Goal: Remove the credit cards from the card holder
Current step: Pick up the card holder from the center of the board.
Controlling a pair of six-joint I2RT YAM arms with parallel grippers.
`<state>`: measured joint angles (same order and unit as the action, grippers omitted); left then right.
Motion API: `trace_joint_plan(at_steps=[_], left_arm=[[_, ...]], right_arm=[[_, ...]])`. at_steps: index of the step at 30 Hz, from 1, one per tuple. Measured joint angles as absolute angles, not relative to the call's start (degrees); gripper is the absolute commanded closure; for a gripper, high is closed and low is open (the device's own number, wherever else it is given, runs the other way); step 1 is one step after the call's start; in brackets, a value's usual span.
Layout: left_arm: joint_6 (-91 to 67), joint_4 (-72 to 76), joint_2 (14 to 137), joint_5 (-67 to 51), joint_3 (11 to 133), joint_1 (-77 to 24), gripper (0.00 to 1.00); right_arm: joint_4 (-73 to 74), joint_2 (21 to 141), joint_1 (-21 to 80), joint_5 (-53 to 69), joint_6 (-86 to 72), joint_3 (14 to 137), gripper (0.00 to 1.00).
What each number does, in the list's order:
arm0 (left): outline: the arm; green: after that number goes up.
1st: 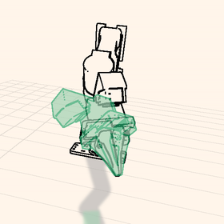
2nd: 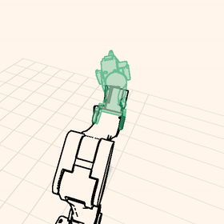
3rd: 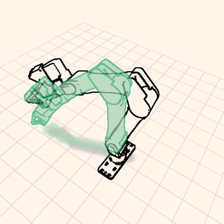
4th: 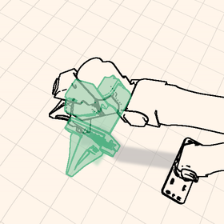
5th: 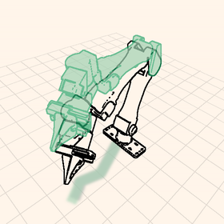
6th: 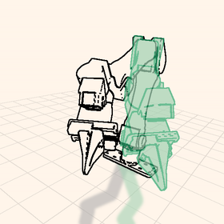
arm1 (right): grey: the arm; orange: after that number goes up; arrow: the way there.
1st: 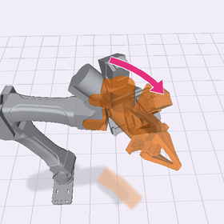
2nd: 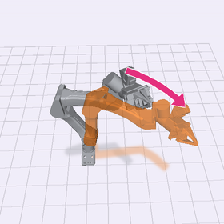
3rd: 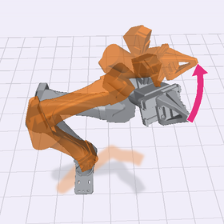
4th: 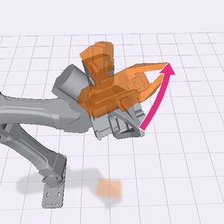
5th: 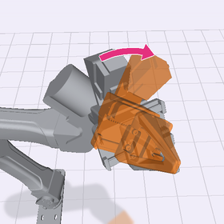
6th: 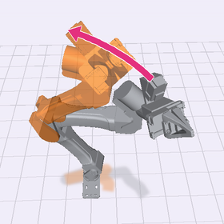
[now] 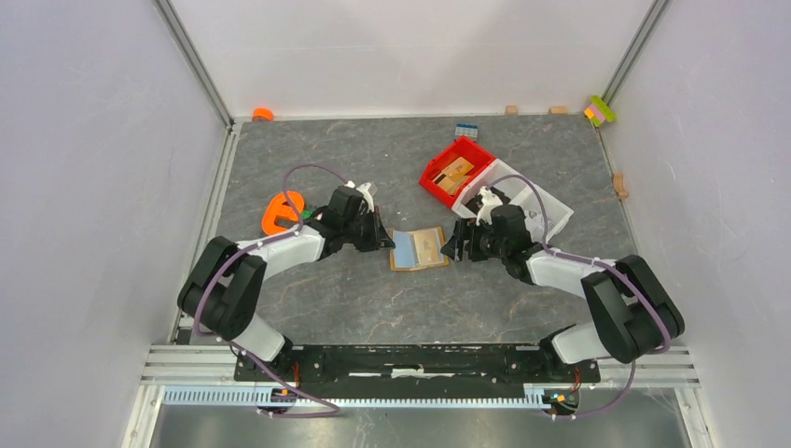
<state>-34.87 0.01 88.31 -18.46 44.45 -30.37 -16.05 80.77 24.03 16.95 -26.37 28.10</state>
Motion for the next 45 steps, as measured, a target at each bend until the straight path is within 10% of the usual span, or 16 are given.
trace_joint_plan(at_steps=[10, 18, 24, 33, 45], left_arm=[[-34.46, -4.45, 92.01, -16.32, 47.24, -30.87, 0.98], [-33.56, -5.93, 92.12, -14.81, 48.05, -31.64, 0.97], [-33.26, -6.02, 92.29, -14.81, 48.05, -31.57, 0.97], [-33.08, -5.93, 92.33, -15.2, 48.05, -31.59, 0.79], [-33.1, -5.52, 96.03, -18.31, 49.3, -31.88, 0.83]], right_arm=[[-16.97, 87.61, 25.52, 16.25, -25.19, 32.18, 0.33], [-20.38, 90.08, 25.5, 20.82, -25.65, 32.01, 0.81], [-22.68, 89.47, 25.21, 20.99, -25.67, 30.17, 0.97], [-31.57, 85.17, 25.1, 25.19, -27.81, 26.13, 0.98], [-35.66, 88.77, 26.76, 30.76, -30.0, 26.15, 0.68]])
